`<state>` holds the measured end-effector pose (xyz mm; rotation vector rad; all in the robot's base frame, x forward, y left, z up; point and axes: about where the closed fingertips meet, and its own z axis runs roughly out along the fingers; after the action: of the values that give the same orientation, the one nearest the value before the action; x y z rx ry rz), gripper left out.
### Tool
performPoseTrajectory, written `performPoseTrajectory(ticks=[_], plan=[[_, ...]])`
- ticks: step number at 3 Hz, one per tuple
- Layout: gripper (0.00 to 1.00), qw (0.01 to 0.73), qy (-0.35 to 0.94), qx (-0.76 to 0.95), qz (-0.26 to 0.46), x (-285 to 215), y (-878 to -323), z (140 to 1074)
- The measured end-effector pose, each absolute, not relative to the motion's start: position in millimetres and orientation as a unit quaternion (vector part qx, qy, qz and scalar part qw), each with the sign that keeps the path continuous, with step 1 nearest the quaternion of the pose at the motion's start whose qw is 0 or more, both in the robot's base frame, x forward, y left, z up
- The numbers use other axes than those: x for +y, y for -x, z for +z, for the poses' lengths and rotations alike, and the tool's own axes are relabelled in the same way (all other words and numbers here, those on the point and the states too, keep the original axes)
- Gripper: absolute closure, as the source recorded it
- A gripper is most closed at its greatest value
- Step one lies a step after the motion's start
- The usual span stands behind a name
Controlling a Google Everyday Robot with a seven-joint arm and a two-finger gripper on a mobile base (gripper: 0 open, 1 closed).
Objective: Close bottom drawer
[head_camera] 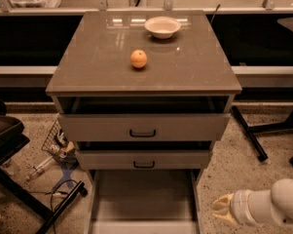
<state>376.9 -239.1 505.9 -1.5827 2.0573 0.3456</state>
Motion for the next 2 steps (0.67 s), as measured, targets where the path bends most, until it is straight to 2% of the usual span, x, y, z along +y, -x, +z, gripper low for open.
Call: performPoseTrajectory(ticks=[2], plan=[[1.00,0.270,0.554,0.762,0.197,-242,-298,326]])
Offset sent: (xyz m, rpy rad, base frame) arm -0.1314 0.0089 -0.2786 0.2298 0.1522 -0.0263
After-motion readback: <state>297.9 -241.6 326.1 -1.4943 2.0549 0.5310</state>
